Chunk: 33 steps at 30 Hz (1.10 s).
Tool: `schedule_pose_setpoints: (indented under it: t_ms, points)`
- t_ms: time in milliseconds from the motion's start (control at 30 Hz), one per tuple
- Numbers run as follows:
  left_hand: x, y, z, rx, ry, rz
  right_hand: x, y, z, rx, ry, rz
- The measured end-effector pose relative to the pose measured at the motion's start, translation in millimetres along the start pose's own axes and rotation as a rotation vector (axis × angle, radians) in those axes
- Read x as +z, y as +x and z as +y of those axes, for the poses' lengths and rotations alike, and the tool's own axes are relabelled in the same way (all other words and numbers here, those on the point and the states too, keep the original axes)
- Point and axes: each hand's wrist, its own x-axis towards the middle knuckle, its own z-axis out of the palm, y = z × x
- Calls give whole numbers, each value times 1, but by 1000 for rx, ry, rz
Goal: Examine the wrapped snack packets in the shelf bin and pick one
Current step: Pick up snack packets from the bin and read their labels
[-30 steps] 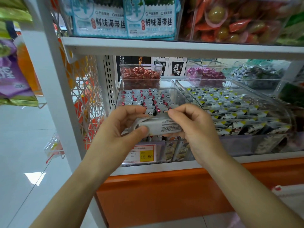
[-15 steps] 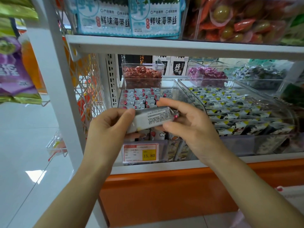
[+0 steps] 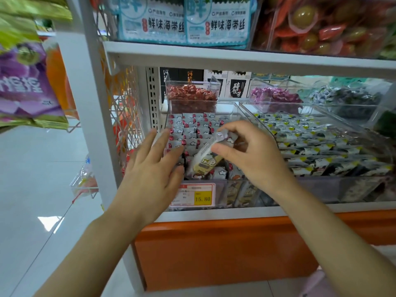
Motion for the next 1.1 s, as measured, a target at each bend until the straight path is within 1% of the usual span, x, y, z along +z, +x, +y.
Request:
schedule_pose_setpoints:
  t_ms: [167, 333, 400, 467, 567, 633, 700, 767, 867, 933, 1000, 1100]
  points:
    - [0, 2, -2, 21, 3, -3, 21, 1, -6, -84, -155, -75]
    - [-1, 4, -3, 15, -39, -3, 35, -5, -3, -142, -443, -94]
    - [-1, 4, -3, 19, -57, 2, 36, -8, 0, -205, -552, -150]
    - [-1, 5, -3, 21, -71, 2, 36, -9, 2, -246, -609, -200]
    - [-1, 5, -3, 19, -83, -5, 33, 0, 1, -201, -551, -242]
    - [-1, 6, -4, 21, -86, 0, 30, 13, 0, -112, -421, -211]
    - [-1, 6, -4, 22, -100, 7, 28, 29, 2, -53, -375, -160]
    - [-1, 6, -5, 27, -115, 15, 29, 38, 4, -48, -447, -192]
    - [-1, 7, -4, 37, -120, 27, 35, 41, 6, -81, -572, -322]
    - [-2, 7, -3, 36, -124, 45, 38, 41, 7, -101, -568, -352]
    - [-3, 8, -1, 26, -119, 66, 36, 41, 5, -103, -480, -316]
    - [-6, 8, 2, 18, -96, 114, 27, 40, -1, -49, -209, -192]
